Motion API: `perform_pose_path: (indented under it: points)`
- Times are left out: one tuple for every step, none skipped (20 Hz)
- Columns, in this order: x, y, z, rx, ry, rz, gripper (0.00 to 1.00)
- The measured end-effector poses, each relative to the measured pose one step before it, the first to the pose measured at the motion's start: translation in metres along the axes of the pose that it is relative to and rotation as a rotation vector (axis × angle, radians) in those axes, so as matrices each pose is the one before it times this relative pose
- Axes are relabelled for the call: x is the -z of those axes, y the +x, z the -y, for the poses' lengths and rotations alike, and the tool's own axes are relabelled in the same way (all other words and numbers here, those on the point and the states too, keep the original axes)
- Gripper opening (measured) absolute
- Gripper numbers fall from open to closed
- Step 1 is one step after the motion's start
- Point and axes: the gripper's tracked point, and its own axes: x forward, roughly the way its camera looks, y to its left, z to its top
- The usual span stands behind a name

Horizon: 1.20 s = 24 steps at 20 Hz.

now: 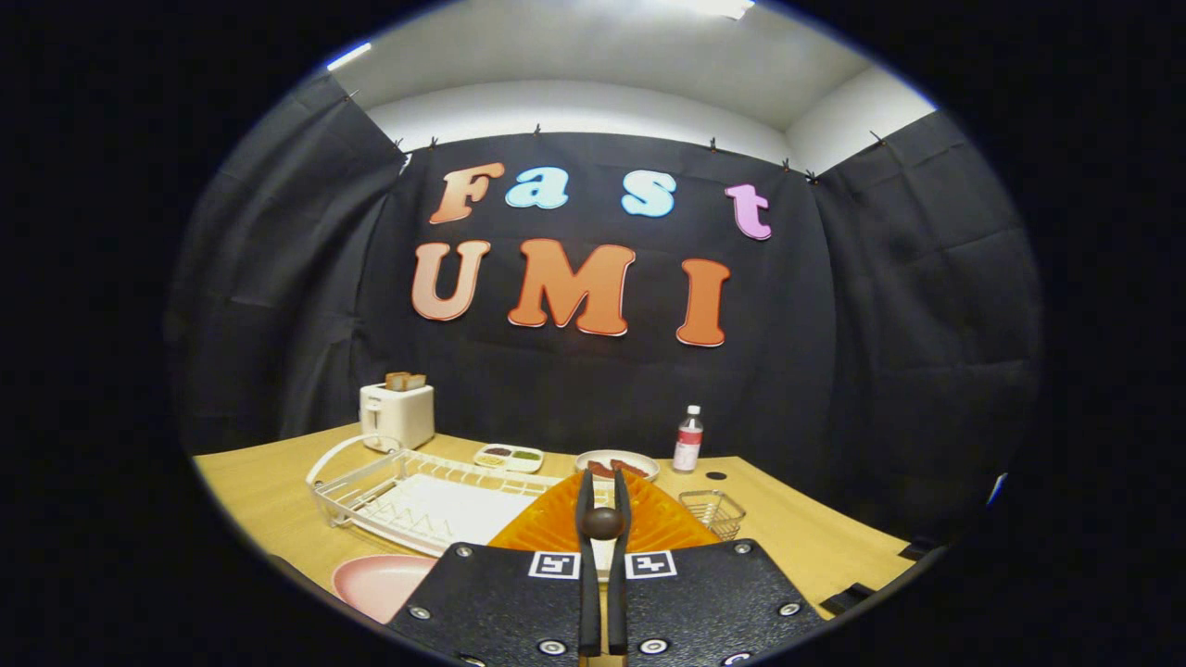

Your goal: Take the plate from the dish rack, then take the spoon from the basket and place it into the plate.

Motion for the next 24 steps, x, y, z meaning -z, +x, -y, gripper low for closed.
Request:
perform_pose_path:
  points:
    - [0.00234,-0.00556,-0.01336,-0.02322,0.00148,-0.00275,0.03]
    - [0.00258,-0.00435,-0.01221,-0.01919,0.00121,-0.00227,0.04]
    - [0.0051,-0.00491,-0.01237,-0.01928,0.002,-0.01074,0.03]
    - [0.00401,-0.00359,-0.01203,-0.02033,0.00633,-0.00412,0.03]
    - [0.00282,-0.00268,-0.0127,-0.0224,0.00377,-0.00106,0.03]
    - [0.00447,-0.00086,-0.00978,-0.01594,0.00029,-0.00156,0.03]
    - [0.00667,-0.00072,-0.00745,-0.0115,-0.0017,-0.00831,0.03]
    - [0.00756,-0.00117,-0.00746,-0.01224,0.00424,-0.00686,0.03]
    - [0.00873,0.00027,-0.00753,-0.0143,0.00955,-0.00849,0.03]
    - [0.00914,0.00132,-0.00507,-0.01086,0.01433,-0.00825,0.03]
    - [0.00935,0.00222,-0.00383,-0.00592,0.01348,-0.01283,0.03]
    - [0.00975,0.00166,-0.00136,-0.00284,0.00971,-0.01518,0.03]
    - [0.00756,0.00199,-0.00111,-0.00091,0.0074,-0.00552,0.03]
    - [0.00373,0.00117,-0.0015,-0.00005,0.0041,-0.00136,0.03]
    - [0.00212,-0.00016,-0.00046,-0.00216,0.00281,0.00749,0.04]
    - [0.00101,-0.00085,-0.00091,-0.00085,0.00313,0.01317,0.03]
    - [0.00161,0.00072,-0.00038,-0.00122,-0.00068,0.01146,0.03]
    - [0.00247,-0.0001,0.00038,0.00005,-0.00326,0.00982,0.03]
    - [0.00119,-0.00025,0.00085,0.00137,-0.00636,0.00297,0.04]
    - [0.00254,0.00003,0.00043,0.00219,-0.00415,0.00037,0.03]
    - [0.00247,-0.00013,-0.00098,-0.00332,-0.00588,-0.00224,0.04]
    - [0.00132,0.00007,-0.00056,-0.00182,-0.00399,0.00039,0.04]
    - [0.00063,0.0004,-0.00039,0.00116,-0.00642,0.00169,0.03]
    - [0.0026,0.00033,-0.00047,0.00076,-0.00965,-0.00179,0.03]
